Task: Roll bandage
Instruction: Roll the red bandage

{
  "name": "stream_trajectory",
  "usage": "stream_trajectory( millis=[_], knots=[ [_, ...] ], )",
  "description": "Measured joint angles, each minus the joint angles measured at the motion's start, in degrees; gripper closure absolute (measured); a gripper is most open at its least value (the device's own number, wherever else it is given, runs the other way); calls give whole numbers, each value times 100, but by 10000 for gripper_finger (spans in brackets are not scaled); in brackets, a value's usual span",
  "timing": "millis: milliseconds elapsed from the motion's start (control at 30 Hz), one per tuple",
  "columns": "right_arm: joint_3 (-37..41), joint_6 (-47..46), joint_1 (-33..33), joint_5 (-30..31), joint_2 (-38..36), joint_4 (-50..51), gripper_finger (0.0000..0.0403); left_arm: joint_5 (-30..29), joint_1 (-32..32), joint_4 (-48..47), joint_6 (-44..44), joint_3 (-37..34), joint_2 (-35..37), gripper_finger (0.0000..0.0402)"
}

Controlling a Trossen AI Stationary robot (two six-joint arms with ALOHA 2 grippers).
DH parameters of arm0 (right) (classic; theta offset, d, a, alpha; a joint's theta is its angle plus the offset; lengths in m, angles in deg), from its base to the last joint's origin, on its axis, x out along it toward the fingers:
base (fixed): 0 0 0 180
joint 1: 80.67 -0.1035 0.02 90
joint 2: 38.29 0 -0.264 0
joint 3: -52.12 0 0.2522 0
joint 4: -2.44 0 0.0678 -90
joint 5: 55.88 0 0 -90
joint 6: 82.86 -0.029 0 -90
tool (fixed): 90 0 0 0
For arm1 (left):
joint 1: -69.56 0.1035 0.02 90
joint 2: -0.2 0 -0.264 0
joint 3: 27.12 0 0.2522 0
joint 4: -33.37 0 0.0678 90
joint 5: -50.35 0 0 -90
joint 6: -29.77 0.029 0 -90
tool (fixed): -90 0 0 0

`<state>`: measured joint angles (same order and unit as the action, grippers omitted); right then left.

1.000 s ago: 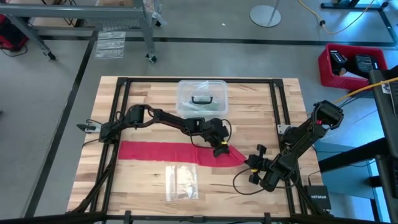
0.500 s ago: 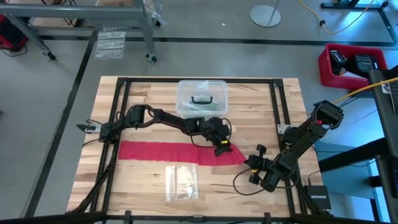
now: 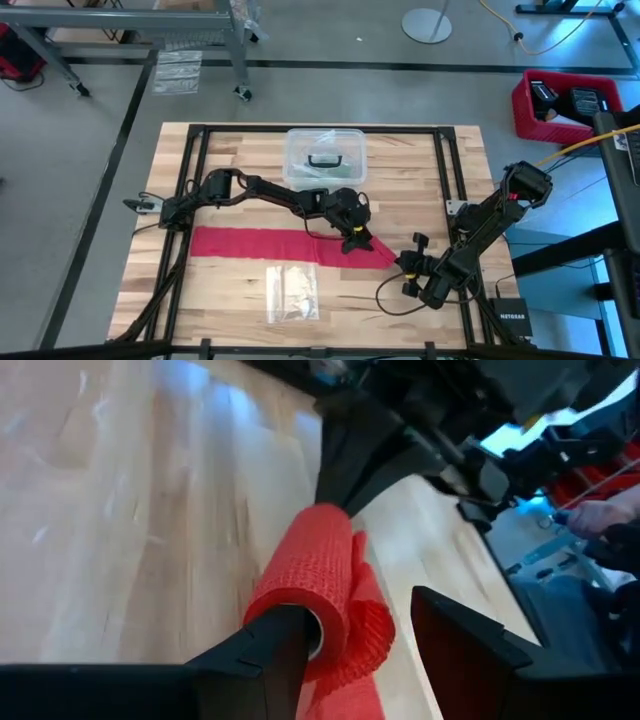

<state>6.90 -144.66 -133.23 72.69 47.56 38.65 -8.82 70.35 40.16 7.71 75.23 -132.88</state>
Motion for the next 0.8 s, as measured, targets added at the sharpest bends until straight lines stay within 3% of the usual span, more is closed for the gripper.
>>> stream_trajectory(
  millis=[367,800],
  knots=[
    [0,87,-2,218,0,1,393,15,13,-95,-204,2,0,233],
    [0,1246,9,463,0,-188,393,8,177,-205,-1984,4,0,233]
  ],
)
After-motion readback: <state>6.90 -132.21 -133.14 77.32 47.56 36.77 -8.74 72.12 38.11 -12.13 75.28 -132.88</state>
